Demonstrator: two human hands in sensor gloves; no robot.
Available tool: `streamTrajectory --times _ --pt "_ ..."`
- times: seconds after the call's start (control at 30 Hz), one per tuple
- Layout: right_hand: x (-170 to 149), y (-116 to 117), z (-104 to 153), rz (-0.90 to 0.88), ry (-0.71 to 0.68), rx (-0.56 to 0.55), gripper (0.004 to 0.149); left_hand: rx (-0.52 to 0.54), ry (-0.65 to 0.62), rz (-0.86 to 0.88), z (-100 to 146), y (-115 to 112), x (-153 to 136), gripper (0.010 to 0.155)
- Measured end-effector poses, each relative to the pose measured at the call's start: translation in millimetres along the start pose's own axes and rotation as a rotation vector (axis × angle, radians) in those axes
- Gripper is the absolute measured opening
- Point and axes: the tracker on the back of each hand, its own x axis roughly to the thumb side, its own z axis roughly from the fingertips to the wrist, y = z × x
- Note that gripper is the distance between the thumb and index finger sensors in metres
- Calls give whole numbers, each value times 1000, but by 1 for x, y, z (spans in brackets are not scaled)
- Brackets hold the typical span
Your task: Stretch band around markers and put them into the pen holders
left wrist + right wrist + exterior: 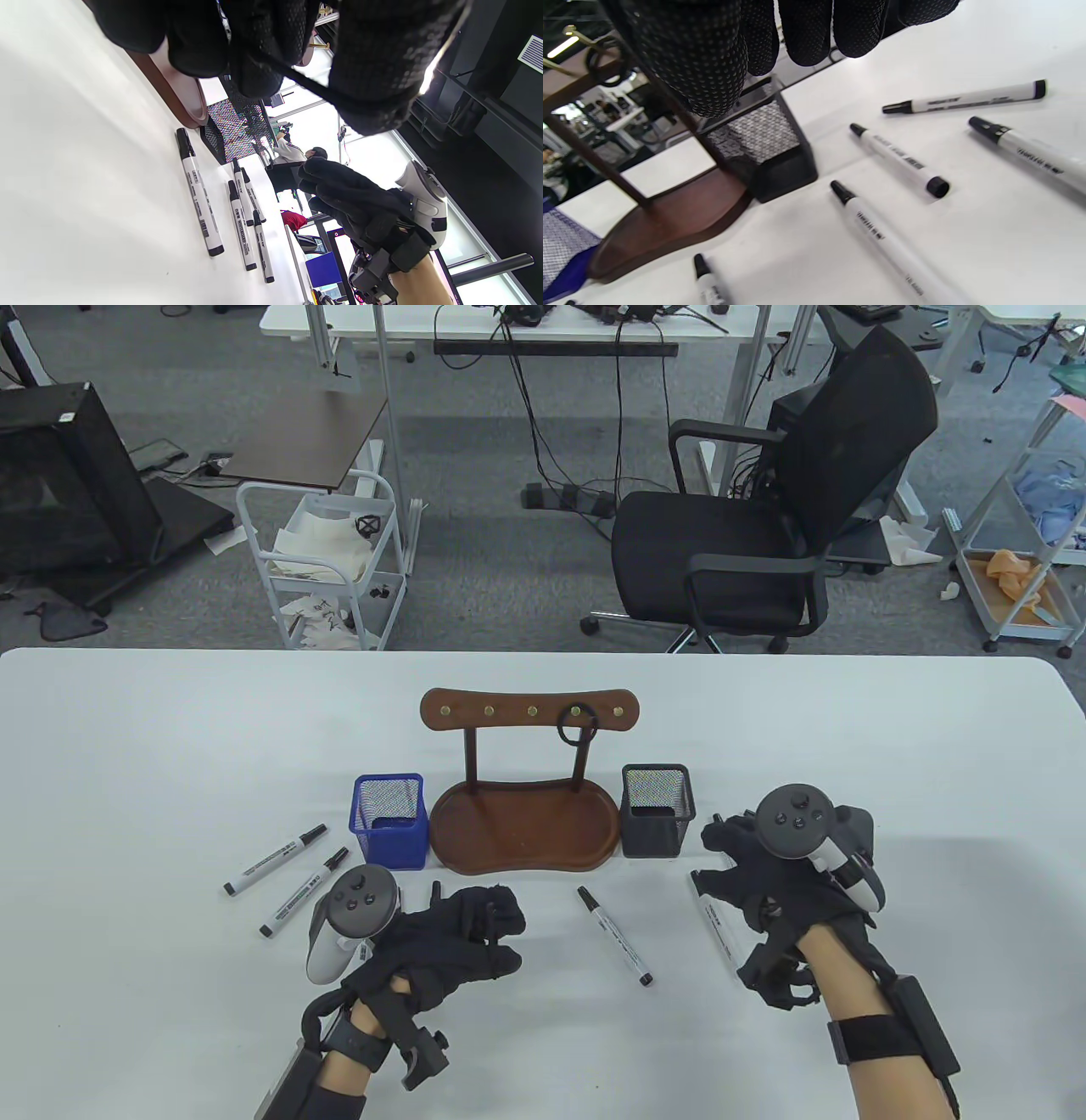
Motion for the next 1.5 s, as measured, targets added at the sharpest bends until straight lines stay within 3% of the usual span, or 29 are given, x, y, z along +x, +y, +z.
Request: streamTrajectory --times 0.33,0.77,1.17,1.5 --pt "-40 -15 -42 0 173 -38 62 -1 4 -9 0 0 0 79" --pt "-77 3 -101 70 387 -45 61 5 1 -33 1 2 1 78" --pt "-80 12 -128 183 444 -26 59 7 -8 -3 2 4 1 78" --pt "-87 24 -135 203 475 -24 52 0 -18 10 2 4 2 77"
